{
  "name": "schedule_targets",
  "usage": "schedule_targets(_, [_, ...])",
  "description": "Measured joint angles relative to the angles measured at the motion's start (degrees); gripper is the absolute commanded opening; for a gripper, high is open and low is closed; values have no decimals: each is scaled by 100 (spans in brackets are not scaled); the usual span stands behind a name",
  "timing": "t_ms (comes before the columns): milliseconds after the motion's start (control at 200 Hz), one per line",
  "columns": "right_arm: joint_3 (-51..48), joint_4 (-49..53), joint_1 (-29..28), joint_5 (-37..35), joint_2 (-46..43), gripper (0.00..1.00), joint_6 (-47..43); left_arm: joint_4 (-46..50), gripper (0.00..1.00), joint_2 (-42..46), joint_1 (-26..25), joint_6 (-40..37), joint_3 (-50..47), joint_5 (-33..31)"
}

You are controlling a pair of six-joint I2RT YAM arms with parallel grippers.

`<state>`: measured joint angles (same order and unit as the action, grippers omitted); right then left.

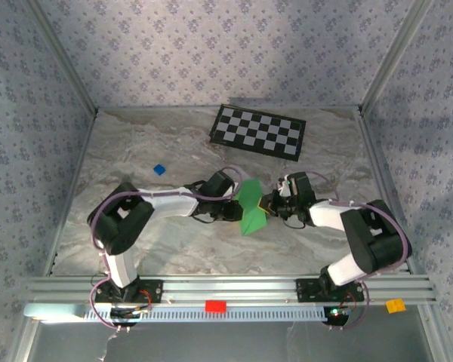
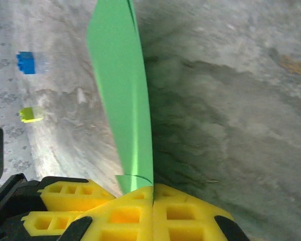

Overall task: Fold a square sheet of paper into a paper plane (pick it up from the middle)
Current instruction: Turn over the paper at the center of the table.

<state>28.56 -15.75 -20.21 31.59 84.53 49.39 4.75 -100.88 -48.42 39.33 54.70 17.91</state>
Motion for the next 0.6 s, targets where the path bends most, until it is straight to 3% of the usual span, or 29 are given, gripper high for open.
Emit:
schedule_targets(270, [81, 1283, -133, -671, -1530, 5, -881, -31, 36, 1746, 0, 81, -498, -1078])
schedule_targets(460, [549, 2669, -535, -1814, -2553, 4, -1690, 90, 43, 2924, 44, 184, -1147, -2024])
schedule_targets(600, [1119, 3652, -802, -2879, -2645, 3, -2111, 286, 47, 3545, 166, 341, -1582, -2509])
